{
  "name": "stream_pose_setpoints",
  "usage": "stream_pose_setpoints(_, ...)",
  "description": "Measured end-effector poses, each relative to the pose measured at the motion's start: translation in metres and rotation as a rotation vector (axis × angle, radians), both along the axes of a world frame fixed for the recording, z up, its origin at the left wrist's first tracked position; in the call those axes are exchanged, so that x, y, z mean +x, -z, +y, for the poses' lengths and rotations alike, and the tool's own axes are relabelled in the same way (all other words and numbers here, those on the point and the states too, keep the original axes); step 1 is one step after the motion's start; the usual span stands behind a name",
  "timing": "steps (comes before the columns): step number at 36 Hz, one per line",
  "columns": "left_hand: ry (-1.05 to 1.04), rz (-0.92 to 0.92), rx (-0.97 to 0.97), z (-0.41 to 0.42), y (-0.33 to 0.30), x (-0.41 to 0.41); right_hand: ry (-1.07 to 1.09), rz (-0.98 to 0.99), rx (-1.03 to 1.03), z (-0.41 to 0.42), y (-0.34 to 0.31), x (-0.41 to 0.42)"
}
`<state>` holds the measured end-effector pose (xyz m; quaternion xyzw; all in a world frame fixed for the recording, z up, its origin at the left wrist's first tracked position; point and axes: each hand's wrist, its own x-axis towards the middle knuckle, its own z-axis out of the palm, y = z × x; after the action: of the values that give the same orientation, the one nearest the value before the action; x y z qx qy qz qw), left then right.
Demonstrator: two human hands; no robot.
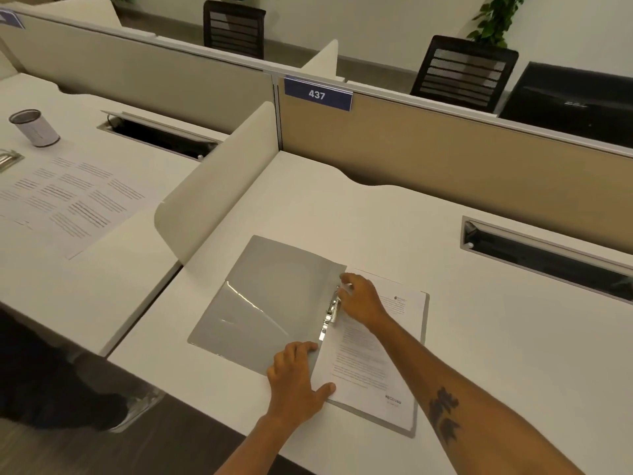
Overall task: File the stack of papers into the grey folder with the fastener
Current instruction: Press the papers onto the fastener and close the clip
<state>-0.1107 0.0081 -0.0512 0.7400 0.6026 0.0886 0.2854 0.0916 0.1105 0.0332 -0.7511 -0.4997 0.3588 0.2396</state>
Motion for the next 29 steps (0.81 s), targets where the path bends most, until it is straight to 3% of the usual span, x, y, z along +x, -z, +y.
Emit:
stream_pose_setpoints(8, -0.011, -0.028, -0.023, 0.0, 0.002, 0.001, -0.077, -0.17, -0.025, 0.02, 0.003, -0.012)
stream_pose_setpoints(29, -0.027, -0.043, -0.006, 0.002, 0.003, 0.002, -0.019, -0.233, 0.378, -0.044, 0.021, -0.03)
